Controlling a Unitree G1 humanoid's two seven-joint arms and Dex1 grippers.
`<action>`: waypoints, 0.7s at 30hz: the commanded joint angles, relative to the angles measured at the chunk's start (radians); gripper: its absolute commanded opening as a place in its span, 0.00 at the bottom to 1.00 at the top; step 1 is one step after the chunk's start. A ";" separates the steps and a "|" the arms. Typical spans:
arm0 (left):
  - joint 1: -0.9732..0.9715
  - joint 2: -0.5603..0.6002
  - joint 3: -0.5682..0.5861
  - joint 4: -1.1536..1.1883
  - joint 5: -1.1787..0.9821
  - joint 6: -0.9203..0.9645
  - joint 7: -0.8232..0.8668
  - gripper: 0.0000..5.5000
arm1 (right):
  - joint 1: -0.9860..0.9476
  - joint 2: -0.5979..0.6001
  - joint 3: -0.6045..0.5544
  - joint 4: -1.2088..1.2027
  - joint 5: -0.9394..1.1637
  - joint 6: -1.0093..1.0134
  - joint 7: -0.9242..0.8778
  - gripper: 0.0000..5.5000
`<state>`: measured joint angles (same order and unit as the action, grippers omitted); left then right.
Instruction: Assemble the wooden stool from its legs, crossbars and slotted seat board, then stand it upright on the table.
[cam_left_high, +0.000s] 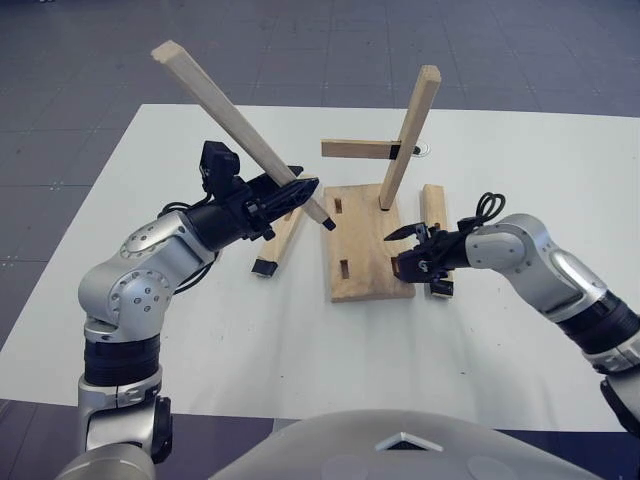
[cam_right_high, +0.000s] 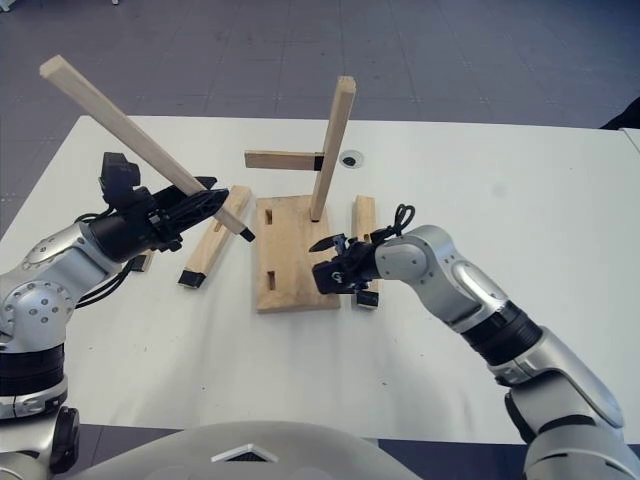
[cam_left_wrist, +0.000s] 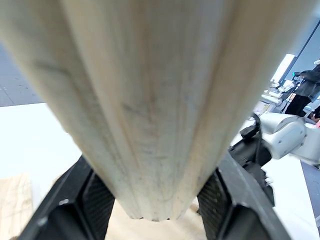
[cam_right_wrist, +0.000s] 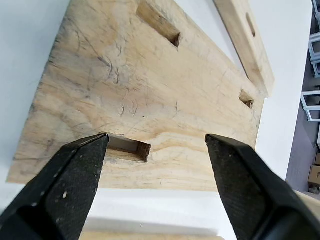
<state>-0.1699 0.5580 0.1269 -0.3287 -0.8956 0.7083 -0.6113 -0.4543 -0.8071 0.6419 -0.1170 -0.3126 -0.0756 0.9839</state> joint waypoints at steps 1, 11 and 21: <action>0.016 0.004 -0.021 -0.006 0.036 0.001 -0.016 0.37 | 0.072 -0.121 0.041 0.121 -0.073 -0.185 0.075 0.65; -0.025 -0.128 -0.212 0.128 0.302 -0.242 -0.065 0.37 | -0.012 -0.146 -0.005 0.407 -0.215 -0.738 -0.158 0.65; -0.091 -0.215 -0.198 0.492 0.490 -0.635 -0.170 0.37 | -0.018 -0.109 -0.180 0.250 -0.045 -0.593 -0.144 0.65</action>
<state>-0.2405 0.3556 -0.0733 0.1196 -0.4259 0.1206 -0.7596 -0.4657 -0.9224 0.4839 0.1431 -0.3769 -0.6967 0.8243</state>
